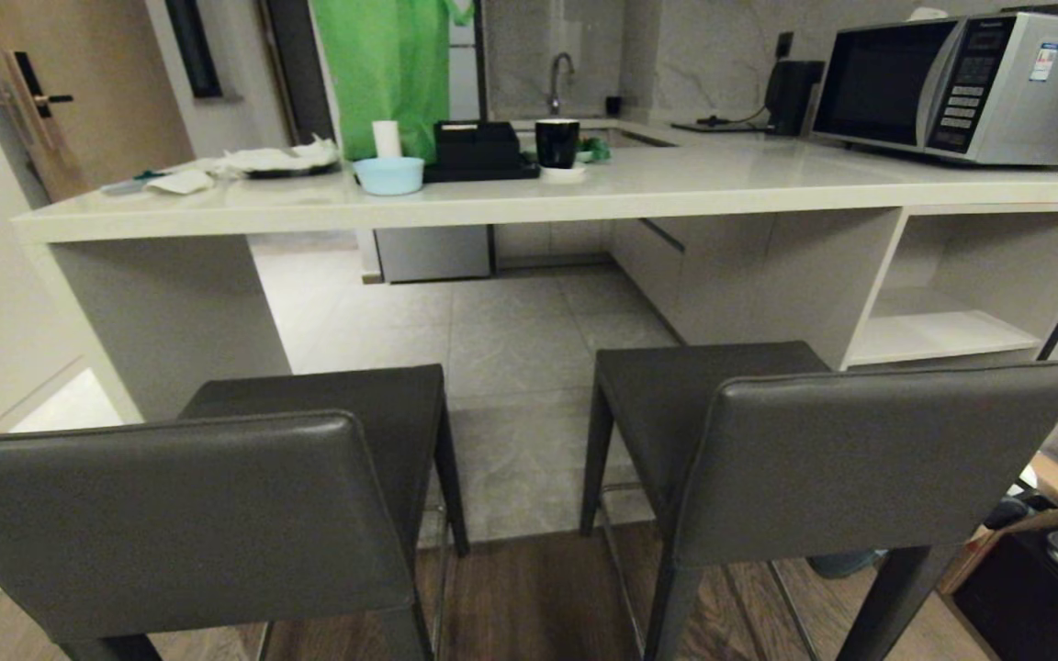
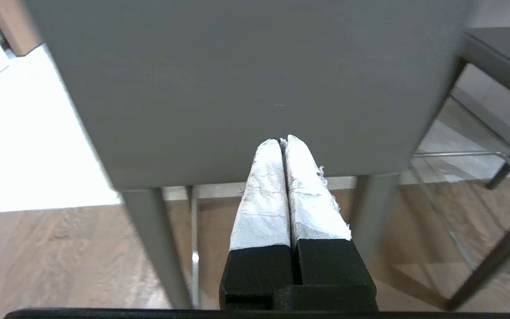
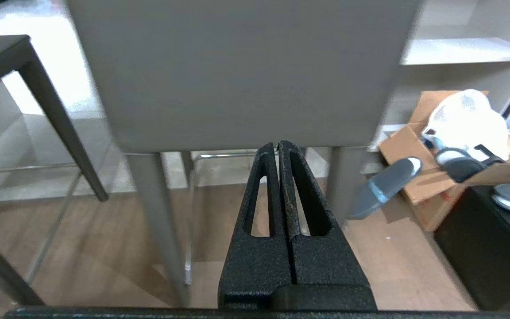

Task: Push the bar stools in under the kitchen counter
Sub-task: Push the gray chair back under the dining table

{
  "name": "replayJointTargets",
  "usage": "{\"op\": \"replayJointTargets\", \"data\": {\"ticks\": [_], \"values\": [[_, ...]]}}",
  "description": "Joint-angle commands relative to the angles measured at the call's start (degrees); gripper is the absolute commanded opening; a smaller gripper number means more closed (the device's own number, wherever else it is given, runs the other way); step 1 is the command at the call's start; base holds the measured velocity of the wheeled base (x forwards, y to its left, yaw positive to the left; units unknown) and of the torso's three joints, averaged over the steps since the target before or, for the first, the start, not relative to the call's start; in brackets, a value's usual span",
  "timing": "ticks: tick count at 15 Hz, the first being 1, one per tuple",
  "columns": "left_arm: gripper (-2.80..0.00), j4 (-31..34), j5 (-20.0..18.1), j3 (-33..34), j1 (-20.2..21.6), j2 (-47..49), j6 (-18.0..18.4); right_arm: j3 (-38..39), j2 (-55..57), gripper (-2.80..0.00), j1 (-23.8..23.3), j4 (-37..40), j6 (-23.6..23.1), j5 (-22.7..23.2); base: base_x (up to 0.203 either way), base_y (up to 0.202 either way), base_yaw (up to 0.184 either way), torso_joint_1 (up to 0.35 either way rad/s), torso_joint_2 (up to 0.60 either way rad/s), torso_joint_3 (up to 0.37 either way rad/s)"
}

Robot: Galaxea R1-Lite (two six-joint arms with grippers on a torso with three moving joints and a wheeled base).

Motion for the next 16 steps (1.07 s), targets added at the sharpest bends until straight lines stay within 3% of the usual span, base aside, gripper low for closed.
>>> {"op": "replayJointTargets", "data": {"ticks": [1,16], "values": [[-2.8,0.0,0.0,0.0,0.0,0.1,0.0,0.0,0.1,-2.8,0.0,-0.1,0.0,0.0,0.0,0.2,-0.001,0.001,0.0,0.01],[-2.8,0.0,0.0,-0.1,-0.1,0.1,-0.1,0.0,0.1,-2.8,0.0,-0.1,0.0,0.0,0.0,0.195,-0.001,0.003,0.0,0.003]]}}
